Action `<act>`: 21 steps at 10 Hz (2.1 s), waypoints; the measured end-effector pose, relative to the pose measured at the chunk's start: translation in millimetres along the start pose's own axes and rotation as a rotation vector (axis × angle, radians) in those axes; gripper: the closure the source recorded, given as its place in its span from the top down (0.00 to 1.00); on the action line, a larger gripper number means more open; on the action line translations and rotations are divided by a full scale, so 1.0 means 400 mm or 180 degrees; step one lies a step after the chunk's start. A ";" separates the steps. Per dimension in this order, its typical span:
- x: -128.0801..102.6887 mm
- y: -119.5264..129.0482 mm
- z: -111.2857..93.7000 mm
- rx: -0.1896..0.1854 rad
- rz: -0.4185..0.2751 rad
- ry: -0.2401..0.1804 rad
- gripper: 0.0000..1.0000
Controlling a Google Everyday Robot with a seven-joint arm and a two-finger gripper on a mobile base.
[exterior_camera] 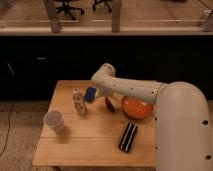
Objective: Place the pepper in the ceramic bowl
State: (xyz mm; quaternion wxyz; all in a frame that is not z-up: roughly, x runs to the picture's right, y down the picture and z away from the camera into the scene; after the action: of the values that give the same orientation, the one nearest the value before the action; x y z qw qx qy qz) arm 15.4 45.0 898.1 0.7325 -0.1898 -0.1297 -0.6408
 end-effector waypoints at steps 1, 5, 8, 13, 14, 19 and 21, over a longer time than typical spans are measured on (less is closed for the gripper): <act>0.007 -0.001 0.001 0.0015 -0.0014 -0.0038 0.80; 0.028 0.015 0.019 0.0112 -0.0012 -0.0257 0.80; 0.034 0.025 0.052 0.0146 0.0001 -0.0445 0.80; 0.022 0.019 0.106 0.0081 -0.0019 -0.0611 0.80; 0.020 0.023 0.115 0.0064 -0.0007 -0.0640 0.80; 0.011 0.026 0.140 -0.0021 0.0041 -0.0744 0.73; 0.002 0.026 0.150 -0.0078 0.0066 -0.0806 0.55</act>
State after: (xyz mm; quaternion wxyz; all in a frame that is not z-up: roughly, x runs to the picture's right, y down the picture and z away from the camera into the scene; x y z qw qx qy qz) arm 29.1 72.1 951.1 0.7145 -0.2794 -0.2114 -0.6056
